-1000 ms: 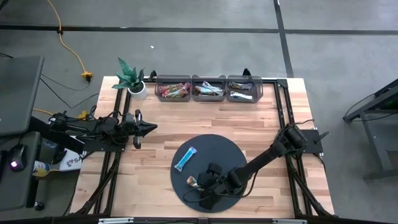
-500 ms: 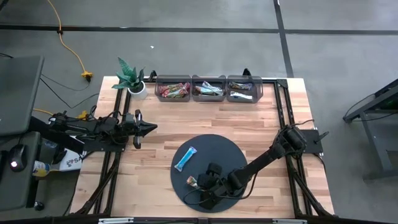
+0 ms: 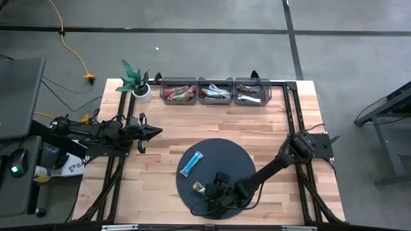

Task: Pick and place Granola Bars by type
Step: Put the yellow granola bar into the middle black bin

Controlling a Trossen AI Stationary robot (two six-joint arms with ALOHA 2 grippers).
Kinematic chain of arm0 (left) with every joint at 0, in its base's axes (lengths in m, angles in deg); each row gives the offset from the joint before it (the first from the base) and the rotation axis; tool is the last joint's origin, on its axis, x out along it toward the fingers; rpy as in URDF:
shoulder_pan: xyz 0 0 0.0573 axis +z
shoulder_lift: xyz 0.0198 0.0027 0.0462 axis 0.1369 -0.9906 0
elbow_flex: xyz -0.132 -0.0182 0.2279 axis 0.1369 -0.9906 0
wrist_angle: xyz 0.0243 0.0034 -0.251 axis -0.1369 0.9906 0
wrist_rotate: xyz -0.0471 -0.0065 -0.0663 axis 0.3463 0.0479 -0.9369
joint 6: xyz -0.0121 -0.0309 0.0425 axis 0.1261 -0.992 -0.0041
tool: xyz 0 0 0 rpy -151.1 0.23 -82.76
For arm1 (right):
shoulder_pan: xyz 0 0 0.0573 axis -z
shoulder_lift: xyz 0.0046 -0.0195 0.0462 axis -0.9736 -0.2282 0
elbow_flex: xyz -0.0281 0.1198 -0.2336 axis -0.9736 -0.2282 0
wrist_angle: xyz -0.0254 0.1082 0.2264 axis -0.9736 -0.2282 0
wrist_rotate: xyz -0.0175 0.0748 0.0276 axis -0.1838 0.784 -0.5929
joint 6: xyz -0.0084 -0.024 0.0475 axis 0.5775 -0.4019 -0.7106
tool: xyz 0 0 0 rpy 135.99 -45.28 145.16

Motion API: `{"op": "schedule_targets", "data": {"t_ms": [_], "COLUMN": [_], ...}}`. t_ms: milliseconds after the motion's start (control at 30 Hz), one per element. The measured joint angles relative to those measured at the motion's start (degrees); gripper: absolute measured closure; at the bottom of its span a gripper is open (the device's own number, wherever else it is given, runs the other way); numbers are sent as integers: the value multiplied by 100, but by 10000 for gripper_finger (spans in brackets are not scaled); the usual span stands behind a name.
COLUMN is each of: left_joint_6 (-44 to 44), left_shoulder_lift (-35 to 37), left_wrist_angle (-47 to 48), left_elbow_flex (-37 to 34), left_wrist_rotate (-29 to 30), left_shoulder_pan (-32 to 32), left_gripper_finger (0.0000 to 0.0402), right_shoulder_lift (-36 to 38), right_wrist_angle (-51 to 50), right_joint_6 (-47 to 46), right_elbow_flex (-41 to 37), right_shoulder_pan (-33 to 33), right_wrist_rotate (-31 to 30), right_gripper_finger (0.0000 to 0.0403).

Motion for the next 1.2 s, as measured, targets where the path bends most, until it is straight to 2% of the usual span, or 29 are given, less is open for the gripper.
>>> {"op": "schedule_targets", "data": {"t_ms": [433,600,1000,1200], "left_joint_6": [0,0,0,0], "left_shoulder_lift": [-1,1,0,-1], "left_wrist_angle": [-1,0,0,0], "left_elbow_flex": [1,1,-1,-1], "left_wrist_rotate": [2,0,1,0], "left_shoulder_pan": [0,0,0,0], "left_gripper_finger": [400,400,400,400], "right_shoulder_lift": [-362,-417,-430,-419], "right_wrist_angle": [91,94,32,-196], "right_joint_6": [33,345,648,654], "right_elbow_flex": [25,24,15,13], "right_shoulder_pan": [-12,-10,-74,-224], "right_wrist_rotate": [-162,-251,-126,20], "right_gripper_finger": [160,167,266,300]}}
